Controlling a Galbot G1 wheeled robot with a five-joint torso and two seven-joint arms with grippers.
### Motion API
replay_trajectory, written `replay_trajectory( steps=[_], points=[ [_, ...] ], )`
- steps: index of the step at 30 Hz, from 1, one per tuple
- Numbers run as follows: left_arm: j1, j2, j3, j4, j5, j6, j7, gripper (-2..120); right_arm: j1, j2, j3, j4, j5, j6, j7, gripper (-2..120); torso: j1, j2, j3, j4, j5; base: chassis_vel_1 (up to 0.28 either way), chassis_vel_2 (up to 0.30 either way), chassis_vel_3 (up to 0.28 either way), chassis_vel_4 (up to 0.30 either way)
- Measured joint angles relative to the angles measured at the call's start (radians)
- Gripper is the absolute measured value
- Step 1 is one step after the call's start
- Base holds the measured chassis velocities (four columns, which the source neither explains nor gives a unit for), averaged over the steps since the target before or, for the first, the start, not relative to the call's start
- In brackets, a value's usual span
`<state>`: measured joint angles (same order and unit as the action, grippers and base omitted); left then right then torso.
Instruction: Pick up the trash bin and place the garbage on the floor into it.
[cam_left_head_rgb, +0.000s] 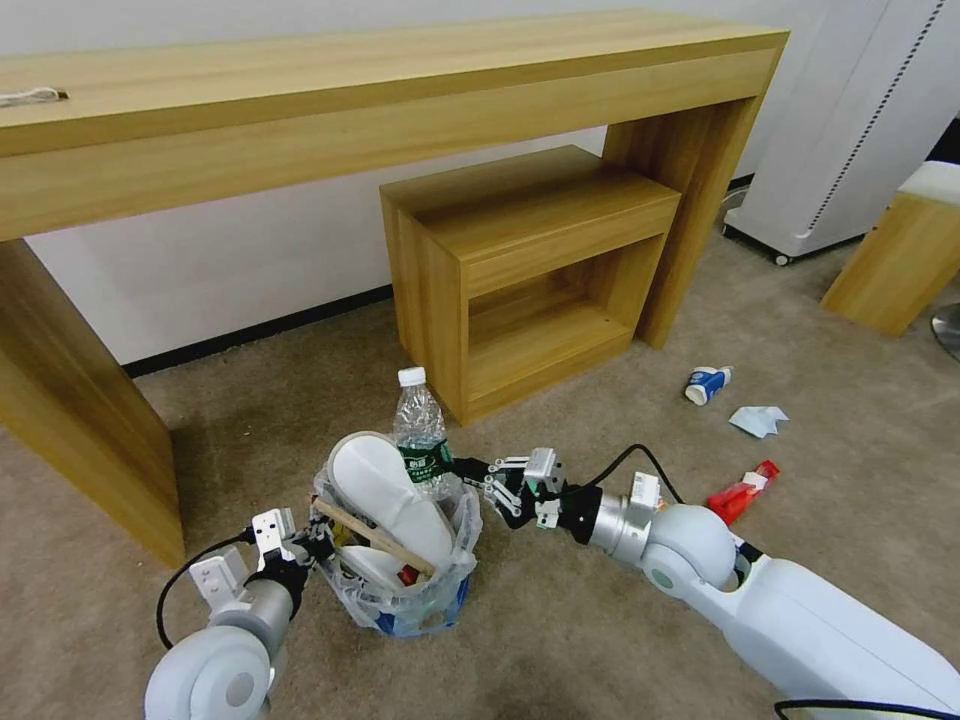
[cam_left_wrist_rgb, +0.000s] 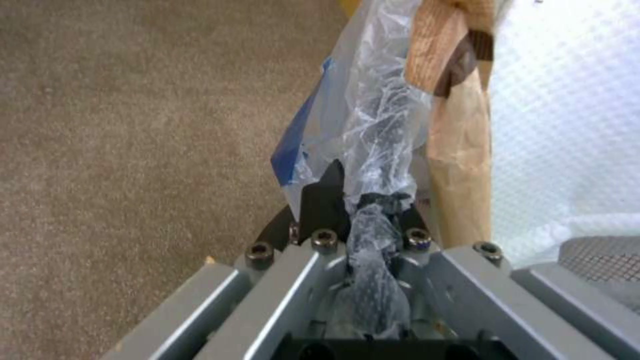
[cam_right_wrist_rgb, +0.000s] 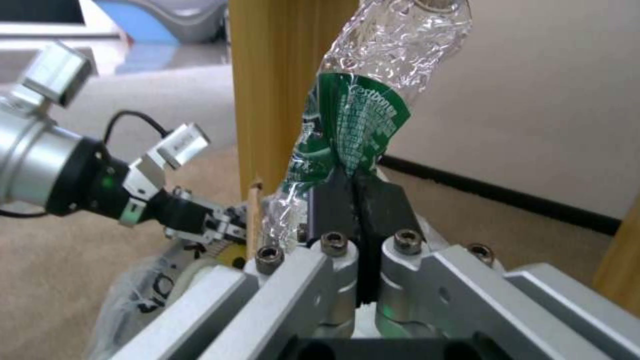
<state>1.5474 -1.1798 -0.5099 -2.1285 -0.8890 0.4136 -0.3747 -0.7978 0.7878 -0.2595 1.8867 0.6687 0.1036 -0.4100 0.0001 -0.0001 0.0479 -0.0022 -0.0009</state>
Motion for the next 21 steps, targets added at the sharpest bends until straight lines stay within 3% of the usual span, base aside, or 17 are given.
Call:
replay_trajectory(
  steps=[10, 21],
  points=[
    [-0.005, -0.007, 0.002, 0.003, 0.005, 0.002, 0.0, 1, 0.16, -0.025, -0.142, 0.039, 0.007, -0.132, 0.103, 0, 0.0, 0.0, 0.0, 0.0, 0.0, 0.0, 0.0, 0.0, 0.0],
    [-0.005, -0.015, -0.007, -0.006, 0.006, 0.002, 0.0, 1, 0.234, -0.019, -0.265, 0.051, 0.029, -0.18, 0.135, 0, 0.0, 0.0, 0.0, 0.0, 0.0, 0.0, 0.0, 0.0, 0.0]
  ],
)
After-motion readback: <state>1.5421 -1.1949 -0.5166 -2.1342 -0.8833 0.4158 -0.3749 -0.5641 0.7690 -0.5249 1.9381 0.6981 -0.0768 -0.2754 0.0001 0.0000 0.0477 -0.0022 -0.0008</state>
